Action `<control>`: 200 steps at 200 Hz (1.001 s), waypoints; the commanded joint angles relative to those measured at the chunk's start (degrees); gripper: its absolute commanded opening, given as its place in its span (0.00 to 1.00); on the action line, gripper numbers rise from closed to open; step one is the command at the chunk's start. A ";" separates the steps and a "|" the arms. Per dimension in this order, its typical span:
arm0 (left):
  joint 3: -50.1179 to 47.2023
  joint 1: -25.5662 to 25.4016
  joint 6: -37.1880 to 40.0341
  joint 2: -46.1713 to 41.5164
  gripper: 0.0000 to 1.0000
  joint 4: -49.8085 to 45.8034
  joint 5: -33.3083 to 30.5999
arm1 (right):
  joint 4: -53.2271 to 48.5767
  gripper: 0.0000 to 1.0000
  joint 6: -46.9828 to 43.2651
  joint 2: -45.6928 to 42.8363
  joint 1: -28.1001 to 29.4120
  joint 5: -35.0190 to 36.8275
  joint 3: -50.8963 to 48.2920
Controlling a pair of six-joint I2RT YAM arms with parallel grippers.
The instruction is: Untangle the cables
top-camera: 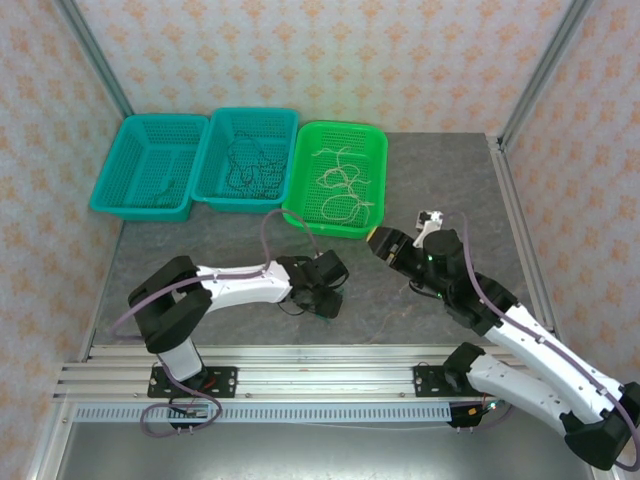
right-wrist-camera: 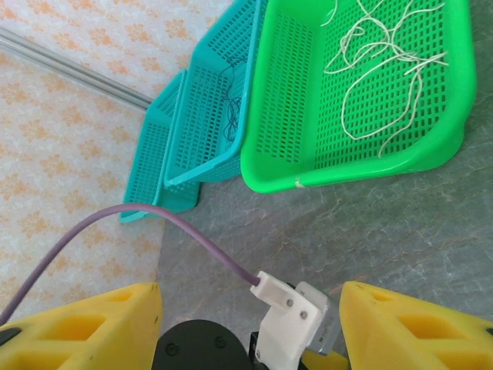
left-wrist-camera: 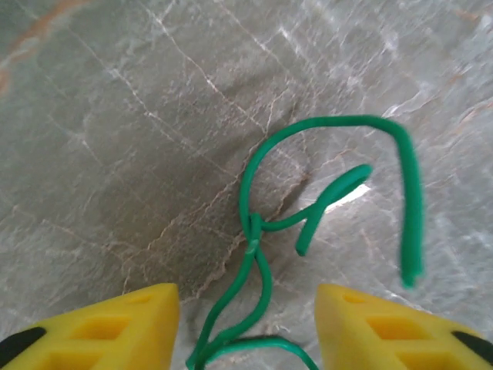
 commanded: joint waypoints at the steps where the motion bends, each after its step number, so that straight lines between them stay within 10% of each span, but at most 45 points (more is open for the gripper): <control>1: 1.63 -0.37 2.37 0.82 0.42 -0.61 -1.29 | -2.24 0.62 -1.44 -0.81 0.32 1.26 0.85; 57: 0.32 -0.26 2.75 -0.21 0.02 -0.22 -1.80 | -23.08 0.62 -15.43 3.81 0.36 -2.40 11.07; 94: 1.74 4.16 2.67 -7.99 0.00 -3.05 -1.83 | -36.90 0.62 -24.60 12.38 0.31 -8.42 22.17; 146: 10.68 28.55 6.50 -20.78 0.00 -8.62 1.28 | -24.74 0.64 -22.18 14.05 0.32 -6.19 29.41; 200: 29.69 55.62 2.15 -10.73 0.00 -10.85 3.36 | -18.74 0.64 -20.28 19.10 0.32 -6.90 34.34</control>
